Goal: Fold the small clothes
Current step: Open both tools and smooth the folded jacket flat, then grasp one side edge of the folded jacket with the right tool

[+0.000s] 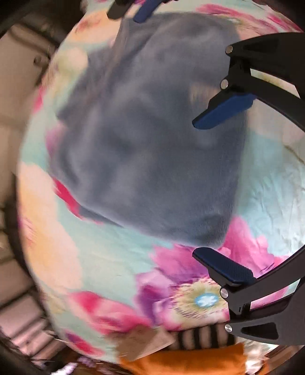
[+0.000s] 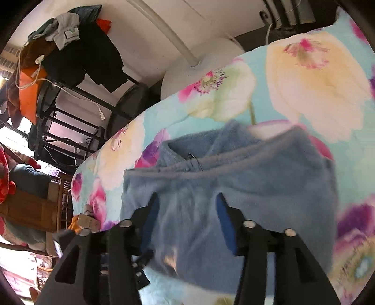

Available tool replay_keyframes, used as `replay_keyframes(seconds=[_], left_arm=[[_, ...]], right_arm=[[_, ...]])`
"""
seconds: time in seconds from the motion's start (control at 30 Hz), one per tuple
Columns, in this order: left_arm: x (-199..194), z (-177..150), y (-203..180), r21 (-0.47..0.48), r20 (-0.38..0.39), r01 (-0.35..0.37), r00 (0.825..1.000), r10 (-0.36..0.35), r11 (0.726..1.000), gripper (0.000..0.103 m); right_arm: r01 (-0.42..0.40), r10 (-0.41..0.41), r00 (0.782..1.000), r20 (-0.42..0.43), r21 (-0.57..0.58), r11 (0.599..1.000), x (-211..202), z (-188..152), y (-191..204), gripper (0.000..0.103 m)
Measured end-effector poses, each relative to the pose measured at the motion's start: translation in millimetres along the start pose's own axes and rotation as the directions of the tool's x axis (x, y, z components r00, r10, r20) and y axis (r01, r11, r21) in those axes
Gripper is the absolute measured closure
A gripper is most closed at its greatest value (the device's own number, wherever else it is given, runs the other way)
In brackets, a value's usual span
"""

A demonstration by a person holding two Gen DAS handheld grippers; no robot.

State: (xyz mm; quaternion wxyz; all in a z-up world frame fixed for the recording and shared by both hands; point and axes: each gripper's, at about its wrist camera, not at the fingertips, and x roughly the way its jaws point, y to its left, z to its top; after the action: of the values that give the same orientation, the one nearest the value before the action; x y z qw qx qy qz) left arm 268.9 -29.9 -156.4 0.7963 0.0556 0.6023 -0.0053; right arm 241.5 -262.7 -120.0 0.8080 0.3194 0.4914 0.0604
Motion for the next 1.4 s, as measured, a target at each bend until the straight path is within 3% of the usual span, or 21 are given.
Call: replay_keyframes(seconds=[0.13, 0.27, 0.37, 0.43, 0.5, 0.67, 0.83, 1.03, 1.3, 1.33, 1.4], left_arm=[[-19, -13, -33, 0.116, 0.054, -0.004, 0.999, -0.003, 0.993, 0.005], [-11, -28, -46, 0.188, 0.06, -0.05, 0.997, 0.039, 0.981, 0.005], [7, -32, -44, 0.174, 0.02, -0.097, 0.995, 0.095, 0.98, 0.005], [11, -31, -42, 0.137, -0.002, -0.065, 0.998, 0.066, 0.988, 0.005], [8, -28, -36, 0.115, -0.004, -0.033, 0.999, 0.034, 0.993, 0.005], [10, -26, -44, 0.129, 0.016, -0.053, 0.999, 0.052, 0.99, 0.005], [25, -31, -55, 0.175, 0.016, -0.092, 0.996, 0.091, 0.98, 0.004], [35, -30, -46, 0.113, -0.038, -0.036, 0.998, 0.04, 0.993, 0.004], [27, -22, -36, 0.116, -0.011, -0.036, 0.999, 0.037, 0.993, 0.005], [24, -20, -35, 0.112, 0.001, -0.038, 0.999, 0.038, 0.993, 0.005], [20, -20, -33, 0.105, 0.019, -0.052, 0.999, 0.05, 0.993, 0.005]], right_arm=[[0.043, -0.044, 0.999, 0.029, 0.017, 0.999, -41, -22, -19, 0.038], [0.017, -0.021, 1.0, 0.018, 0.168, 0.986, -65, -43, -61, 0.031], [-0.024, 0.029, 0.999, -0.012, 0.33, 0.944, -66, -57, -101, 0.029], [-0.045, 0.064, 0.997, -0.037, 0.38, 0.924, -59, -61, -121, 0.029], [-0.021, 0.039, 0.999, -0.037, 0.403, 0.915, -58, -64, -137, 0.029], [0.007, 0.0, 1.0, -0.019, 0.353, 0.936, -58, -59, -154, 0.029], [0.062, -0.039, 0.996, -0.077, 0.314, 0.947, -33, -59, -163, 0.029], [0.041, -0.015, 0.996, -0.09, 0.299, 0.953, -17, -66, -169, 0.022], [0.078, -0.068, 0.996, -0.064, 0.181, 0.98, -6, -63, -153, 0.016], [0.09, -0.083, 0.995, -0.058, 0.15, 0.984, -5, -63, -148, 0.018], [0.093, -0.089, 0.995, -0.049, 0.077, 0.993, -5, -63, -136, 0.042]])
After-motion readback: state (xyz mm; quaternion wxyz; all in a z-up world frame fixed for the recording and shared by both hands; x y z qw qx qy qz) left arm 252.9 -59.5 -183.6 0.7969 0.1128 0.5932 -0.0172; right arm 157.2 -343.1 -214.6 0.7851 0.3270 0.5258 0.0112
